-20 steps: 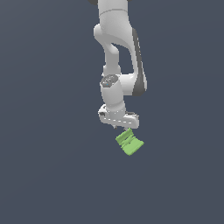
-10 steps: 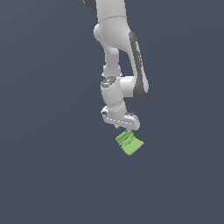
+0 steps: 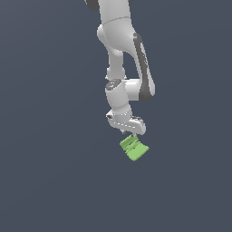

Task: Pick up the object and move it to a goal position.

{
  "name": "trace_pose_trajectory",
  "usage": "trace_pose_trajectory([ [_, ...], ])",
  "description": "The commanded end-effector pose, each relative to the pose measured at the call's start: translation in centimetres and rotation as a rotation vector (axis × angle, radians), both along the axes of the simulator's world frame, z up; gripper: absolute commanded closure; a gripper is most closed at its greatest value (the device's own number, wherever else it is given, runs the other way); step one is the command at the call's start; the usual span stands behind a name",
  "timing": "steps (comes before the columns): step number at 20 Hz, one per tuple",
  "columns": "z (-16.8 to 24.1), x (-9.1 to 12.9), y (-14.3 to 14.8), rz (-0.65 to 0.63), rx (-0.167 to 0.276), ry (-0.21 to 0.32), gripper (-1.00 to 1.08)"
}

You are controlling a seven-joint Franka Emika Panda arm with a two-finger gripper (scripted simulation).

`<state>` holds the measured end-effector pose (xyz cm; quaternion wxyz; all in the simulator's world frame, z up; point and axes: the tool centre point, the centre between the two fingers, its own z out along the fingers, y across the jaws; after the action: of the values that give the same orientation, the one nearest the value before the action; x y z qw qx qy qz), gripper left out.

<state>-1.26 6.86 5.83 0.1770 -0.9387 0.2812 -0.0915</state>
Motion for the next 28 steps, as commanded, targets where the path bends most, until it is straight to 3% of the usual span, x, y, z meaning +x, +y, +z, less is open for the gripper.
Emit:
trace_pose_trajectory([
  [1,0.33,-0.11,0.94,0.015,0.003,-0.002,-0.2],
  [10,0.29,-0.12,1.12,-0.003,0.015,-0.008,-0.2],
  [22,-0.13,-0.02,0.93,-0.157,0.104,-0.045,-0.2],
  [28,-0.12,0.02,0.88,-0.195,0.127,-0.054,-0.2],
])
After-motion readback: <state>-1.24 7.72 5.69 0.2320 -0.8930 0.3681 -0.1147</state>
